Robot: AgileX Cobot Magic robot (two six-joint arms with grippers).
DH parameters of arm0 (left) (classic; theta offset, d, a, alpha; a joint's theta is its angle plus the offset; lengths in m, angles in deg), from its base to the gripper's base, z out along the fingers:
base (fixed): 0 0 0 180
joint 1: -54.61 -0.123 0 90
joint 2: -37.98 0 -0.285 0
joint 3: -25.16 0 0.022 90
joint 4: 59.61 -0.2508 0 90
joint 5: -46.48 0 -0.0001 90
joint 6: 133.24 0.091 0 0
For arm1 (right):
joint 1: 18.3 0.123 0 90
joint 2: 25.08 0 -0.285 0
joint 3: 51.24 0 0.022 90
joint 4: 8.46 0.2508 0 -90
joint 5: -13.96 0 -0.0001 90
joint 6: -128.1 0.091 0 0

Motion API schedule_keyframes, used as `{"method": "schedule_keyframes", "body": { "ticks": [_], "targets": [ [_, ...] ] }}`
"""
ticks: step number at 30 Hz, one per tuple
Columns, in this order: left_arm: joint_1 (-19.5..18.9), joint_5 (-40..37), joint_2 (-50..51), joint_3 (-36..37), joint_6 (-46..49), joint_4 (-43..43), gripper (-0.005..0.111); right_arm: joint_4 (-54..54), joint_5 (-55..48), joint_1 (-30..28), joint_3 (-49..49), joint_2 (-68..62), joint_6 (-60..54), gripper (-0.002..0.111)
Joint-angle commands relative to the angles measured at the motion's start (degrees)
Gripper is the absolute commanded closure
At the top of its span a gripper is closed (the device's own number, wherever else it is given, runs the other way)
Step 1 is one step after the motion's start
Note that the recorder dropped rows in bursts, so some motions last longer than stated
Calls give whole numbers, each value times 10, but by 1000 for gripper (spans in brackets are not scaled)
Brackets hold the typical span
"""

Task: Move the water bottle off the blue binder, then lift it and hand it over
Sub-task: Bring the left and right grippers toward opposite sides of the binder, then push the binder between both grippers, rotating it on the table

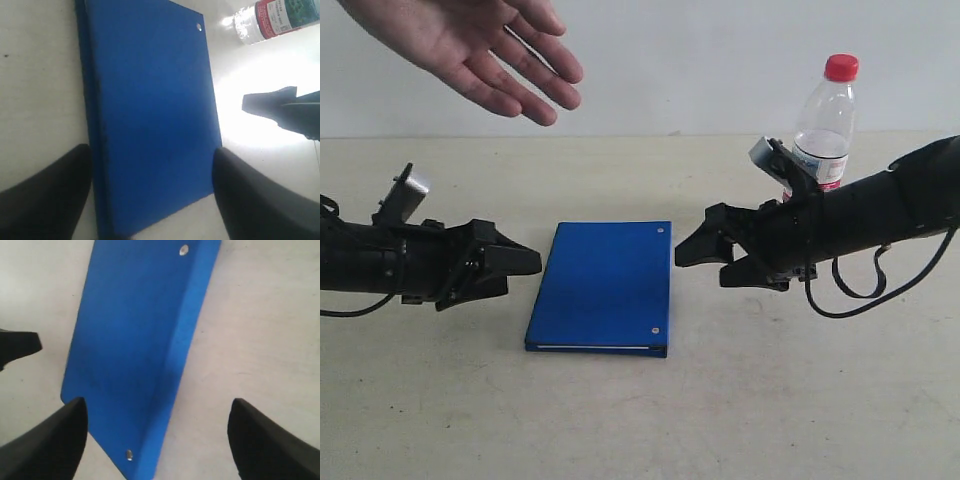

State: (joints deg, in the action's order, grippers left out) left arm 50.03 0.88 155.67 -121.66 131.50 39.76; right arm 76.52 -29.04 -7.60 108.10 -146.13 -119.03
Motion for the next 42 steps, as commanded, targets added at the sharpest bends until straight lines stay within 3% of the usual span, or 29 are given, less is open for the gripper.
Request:
{"method": "schedule_keyframes", "body": {
  "ticks": [1, 22, 32, 38, 42],
  "targets": [
    [5, -14, 37, -39, -4, 6, 42, 49, -56, -3, 17, -18, -20, 39],
    [6, -27, 147, -101, 4, 6, 43, 47, -106, 1, 81, -112, -9, 39],
    [6, -235, 166, -134, 26, 6, 43, 47, -91, 27, 81, -114, -26, 39],
    [6, -244, 166, -140, 36, 6, 49, 47, -90, 25, 81, -114, -26, 39],
    [6, -227, 166, -140, -10, 0, 51, 47, -90, 25, 81, -114, -26, 39]
  ]
}}
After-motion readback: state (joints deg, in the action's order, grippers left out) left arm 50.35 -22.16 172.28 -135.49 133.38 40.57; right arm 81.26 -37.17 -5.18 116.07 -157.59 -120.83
